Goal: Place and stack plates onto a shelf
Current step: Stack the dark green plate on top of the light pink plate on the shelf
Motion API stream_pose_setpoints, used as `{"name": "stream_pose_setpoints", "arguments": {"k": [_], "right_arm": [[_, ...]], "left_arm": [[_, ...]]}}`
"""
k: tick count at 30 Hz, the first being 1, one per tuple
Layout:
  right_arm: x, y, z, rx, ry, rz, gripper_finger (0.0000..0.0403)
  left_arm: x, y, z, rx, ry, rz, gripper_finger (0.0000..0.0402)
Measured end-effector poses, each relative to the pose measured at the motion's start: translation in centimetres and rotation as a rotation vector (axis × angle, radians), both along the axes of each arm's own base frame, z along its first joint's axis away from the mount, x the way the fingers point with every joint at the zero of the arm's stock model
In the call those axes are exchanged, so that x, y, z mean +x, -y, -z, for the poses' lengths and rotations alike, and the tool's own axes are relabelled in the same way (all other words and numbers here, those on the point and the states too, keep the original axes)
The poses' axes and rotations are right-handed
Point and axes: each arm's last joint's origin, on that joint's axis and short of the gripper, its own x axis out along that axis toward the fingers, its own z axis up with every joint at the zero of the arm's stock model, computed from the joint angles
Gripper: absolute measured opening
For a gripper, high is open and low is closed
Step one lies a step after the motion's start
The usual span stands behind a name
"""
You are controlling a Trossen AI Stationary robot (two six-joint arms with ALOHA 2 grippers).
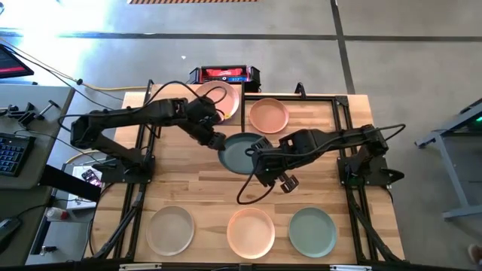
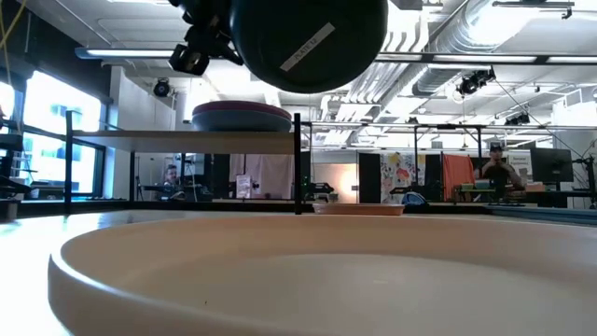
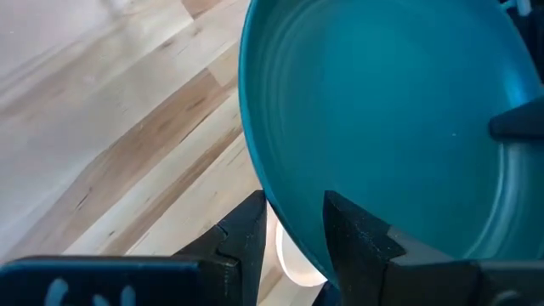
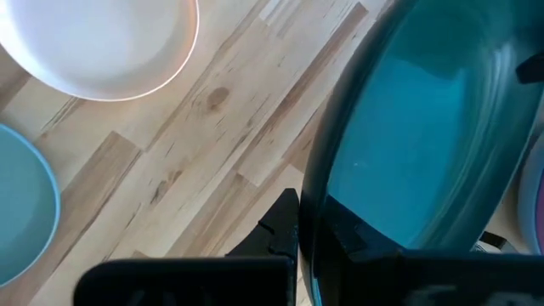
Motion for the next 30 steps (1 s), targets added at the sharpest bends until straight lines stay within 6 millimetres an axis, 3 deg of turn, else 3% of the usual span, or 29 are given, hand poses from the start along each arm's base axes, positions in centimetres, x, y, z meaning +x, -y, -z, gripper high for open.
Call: {"name": "stream_pose_setpoints", "arguments": {"k": [6, 17, 30], "right_arm": [[0.01, 0.00, 0.00, -0.001, 0.001, 0.000, 0.0000], [0.09, -0.05, -0.07, 0.003, 0.013, -0.002, 0.0000], [0.30, 0.12, -0.19, -0.066, 0.051, 0.032, 0.0005]], "left_arm": [[0.04, 0.03, 0.01, 0.014, 0.004, 0.015, 0.0094], [0.07, -0.15, 0.01, 0.099, 0.014, 0.035, 0.0015], [0.06, -0.38, -0.02, 0.189, 0.011, 0.041, 0.0006]]}}
